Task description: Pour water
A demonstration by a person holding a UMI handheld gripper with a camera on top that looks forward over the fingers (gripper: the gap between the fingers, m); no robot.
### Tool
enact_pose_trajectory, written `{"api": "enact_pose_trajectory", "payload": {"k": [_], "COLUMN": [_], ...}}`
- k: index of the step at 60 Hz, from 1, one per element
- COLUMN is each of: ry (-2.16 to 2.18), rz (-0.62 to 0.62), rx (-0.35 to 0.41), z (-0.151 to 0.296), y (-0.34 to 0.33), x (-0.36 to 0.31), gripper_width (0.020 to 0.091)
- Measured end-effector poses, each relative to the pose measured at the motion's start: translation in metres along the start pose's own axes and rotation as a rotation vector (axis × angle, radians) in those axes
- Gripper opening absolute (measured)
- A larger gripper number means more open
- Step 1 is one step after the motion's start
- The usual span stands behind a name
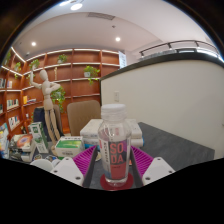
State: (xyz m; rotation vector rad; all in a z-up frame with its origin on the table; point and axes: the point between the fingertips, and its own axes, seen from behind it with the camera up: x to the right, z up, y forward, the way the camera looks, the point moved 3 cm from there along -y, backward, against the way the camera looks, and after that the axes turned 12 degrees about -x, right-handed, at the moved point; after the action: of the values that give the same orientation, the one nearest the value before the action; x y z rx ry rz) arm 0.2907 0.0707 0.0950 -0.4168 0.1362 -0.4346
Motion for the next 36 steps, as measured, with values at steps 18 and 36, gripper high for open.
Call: {"api": "enact_pose_trajectory", "payload": {"k": [18, 36], "ry": [-0.054, -0.132], "rz": [0.085, 0.102], "rx": [-0.031, 0.012], "z": [-0.022, -0.005], "y": [-0.058, -0.17], "x": [-0.018, -0.023], "gripper_width": [0.0866, 0.0859]}}
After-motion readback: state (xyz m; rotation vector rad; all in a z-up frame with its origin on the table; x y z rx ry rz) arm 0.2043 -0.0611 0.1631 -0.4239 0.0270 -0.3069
